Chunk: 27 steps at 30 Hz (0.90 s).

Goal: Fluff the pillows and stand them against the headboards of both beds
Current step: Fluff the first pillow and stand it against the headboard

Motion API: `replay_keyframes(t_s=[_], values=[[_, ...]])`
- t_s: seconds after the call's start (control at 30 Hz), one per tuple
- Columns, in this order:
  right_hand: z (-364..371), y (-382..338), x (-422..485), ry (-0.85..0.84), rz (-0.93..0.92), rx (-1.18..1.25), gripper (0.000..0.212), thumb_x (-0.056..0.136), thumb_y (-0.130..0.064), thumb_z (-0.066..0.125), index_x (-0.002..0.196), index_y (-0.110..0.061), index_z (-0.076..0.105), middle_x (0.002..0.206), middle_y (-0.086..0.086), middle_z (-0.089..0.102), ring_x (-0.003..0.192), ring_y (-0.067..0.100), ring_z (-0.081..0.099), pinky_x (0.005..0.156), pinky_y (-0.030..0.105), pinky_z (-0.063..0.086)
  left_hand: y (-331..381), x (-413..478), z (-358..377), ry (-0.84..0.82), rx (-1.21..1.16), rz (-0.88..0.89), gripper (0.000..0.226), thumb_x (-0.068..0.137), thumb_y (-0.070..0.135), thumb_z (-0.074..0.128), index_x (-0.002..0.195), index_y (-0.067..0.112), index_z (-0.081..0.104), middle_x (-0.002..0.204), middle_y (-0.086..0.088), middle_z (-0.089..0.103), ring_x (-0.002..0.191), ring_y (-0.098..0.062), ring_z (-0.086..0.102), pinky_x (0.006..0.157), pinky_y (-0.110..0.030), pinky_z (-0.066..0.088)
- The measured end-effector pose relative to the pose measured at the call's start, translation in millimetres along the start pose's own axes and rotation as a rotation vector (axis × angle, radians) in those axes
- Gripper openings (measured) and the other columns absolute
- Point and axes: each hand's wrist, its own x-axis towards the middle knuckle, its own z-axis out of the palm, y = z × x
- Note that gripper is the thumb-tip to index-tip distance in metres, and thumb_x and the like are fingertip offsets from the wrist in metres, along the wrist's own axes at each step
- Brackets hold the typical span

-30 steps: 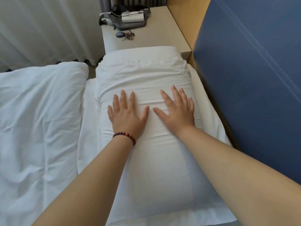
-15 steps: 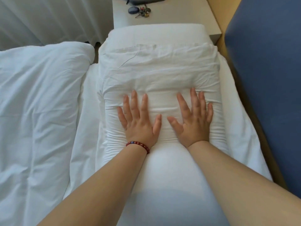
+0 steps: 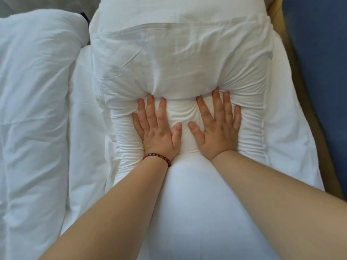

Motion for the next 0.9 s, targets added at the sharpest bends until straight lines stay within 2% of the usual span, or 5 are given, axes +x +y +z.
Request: replay_keyframes(t_s=[0.17,0.33,0.57,0.73,0.9], values=[[8.2,1.6,1.5,-0.055,0.007,-0.001,0.067,0.093,-0.067,0.018,0.153,-0.038,0.013,0.163,0.006,0.01,0.149,0.027,0.002,0.116,0.047,-0.008,2.6,1.7,3.2,-0.021,0.012,-0.019,0.068,0.091,0.051,0.029,0.148,0.014,0.025,0.156,-0.02,0.026,0.146,-0.035,0.011,0.118,-0.049,-0.002],[12.0,0.6,2.1,-0.087,-0.006,0.021,0.066,0.094,-0.065,0.019,0.153,-0.036,0.012,0.162,0.01,0.013,0.148,0.029,0.002,0.115,0.043,-0.013,2.4,2.1,4.6,-0.073,0.034,-0.034,0.069,0.094,0.057,0.018,0.146,0.012,0.026,0.154,-0.023,0.027,0.145,-0.036,0.011,0.118,-0.049,0.0],[18.0,-1.2,3.8,-0.166,-0.004,0.005,0.065,0.093,-0.063,0.026,0.151,-0.036,0.013,0.16,0.009,0.013,0.146,0.026,-0.001,0.113,0.038,-0.02,1.6,1.7,11.7,-0.1,0.061,-0.055,0.065,0.091,0.049,0.026,0.142,0.009,0.026,0.149,-0.03,0.031,0.141,-0.04,0.012,0.117,-0.046,-0.004],[27.1,-1.9,2.1,-0.155,-0.012,0.027,0.063,0.092,-0.058,0.032,0.149,-0.034,0.019,0.159,0.014,0.021,0.144,0.027,0.003,0.112,0.037,-0.019,-1.2,-1.5,17.8,-0.099,0.036,-0.061,0.066,0.089,0.047,0.03,0.142,0.008,0.026,0.149,-0.029,0.029,0.141,-0.041,0.012,0.117,-0.042,-0.008],[30.1,-0.8,-0.4,-0.125,-0.031,0.003,0.063,0.094,-0.059,0.025,0.151,-0.033,0.015,0.159,0.014,0.018,0.145,0.03,0.003,0.114,0.041,-0.016,-0.8,-0.4,15.2,-0.085,0.01,-0.07,0.066,0.088,0.048,0.033,0.142,0.011,0.026,0.15,-0.029,0.031,0.141,-0.038,0.012,0.117,-0.042,-0.008]])
